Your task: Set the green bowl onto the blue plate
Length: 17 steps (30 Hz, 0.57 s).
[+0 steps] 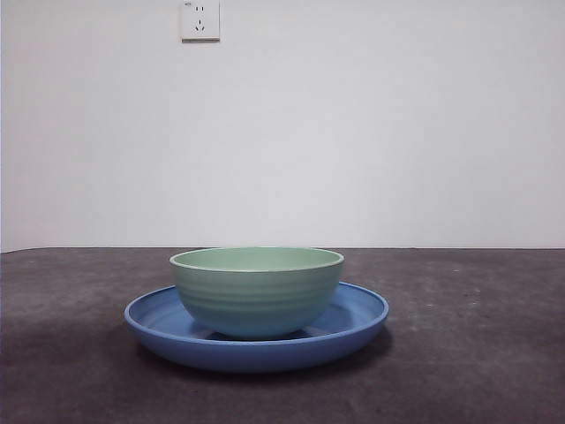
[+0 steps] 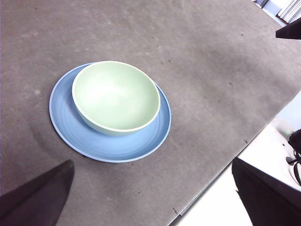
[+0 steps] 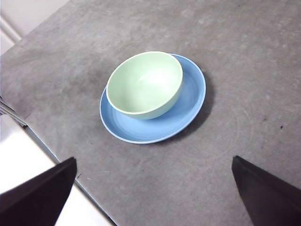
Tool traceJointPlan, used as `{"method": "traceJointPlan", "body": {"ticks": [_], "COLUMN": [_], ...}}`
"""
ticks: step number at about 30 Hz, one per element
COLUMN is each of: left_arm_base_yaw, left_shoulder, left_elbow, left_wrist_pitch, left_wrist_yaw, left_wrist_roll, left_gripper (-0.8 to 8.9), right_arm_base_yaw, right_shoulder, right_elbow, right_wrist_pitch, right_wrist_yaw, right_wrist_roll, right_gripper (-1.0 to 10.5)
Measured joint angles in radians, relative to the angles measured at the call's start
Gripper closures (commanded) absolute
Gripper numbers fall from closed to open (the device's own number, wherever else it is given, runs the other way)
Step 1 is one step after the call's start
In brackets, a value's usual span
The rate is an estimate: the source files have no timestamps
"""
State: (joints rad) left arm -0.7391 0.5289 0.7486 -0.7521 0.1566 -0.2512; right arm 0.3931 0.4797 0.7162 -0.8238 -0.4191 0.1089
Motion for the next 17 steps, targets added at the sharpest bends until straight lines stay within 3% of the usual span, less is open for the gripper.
{"method": "traceJointPlan", "body": {"ticks": [2, 3, 4, 17], "left_arm_base_yaw": [0.0, 0.0, 0.0, 0.0], "left_shoulder": [0.0, 0.0, 0.0, 0.0], "left_elbow": [0.0, 0.0, 0.0, 0.0], "left_wrist_pitch": [0.0, 0.0, -0.002, 0.0], "left_wrist_yaw": [0.0, 0.0, 0.0, 0.0], "left_wrist_roll": [0.008, 0.014, 0.016, 0.018], "left_gripper": [5.27, 7.35, 8.0, 7.94], "right_arm_base_yaw": [0.0, 0.0, 0.0, 0.0], "right_shoulder": [0.0, 0.0, 0.0, 0.0], "right_elbow": [0.0, 0.0, 0.0, 0.0], "right_wrist_pitch": [0.0, 0.0, 0.0, 0.006], "right_wrist_yaw": [0.0, 0.0, -0.001, 0.0], "right_wrist_roll": [0.002, 0.003, 0.003, 0.003], "right_gripper": [7.5, 9.2, 9.4, 9.3]}}
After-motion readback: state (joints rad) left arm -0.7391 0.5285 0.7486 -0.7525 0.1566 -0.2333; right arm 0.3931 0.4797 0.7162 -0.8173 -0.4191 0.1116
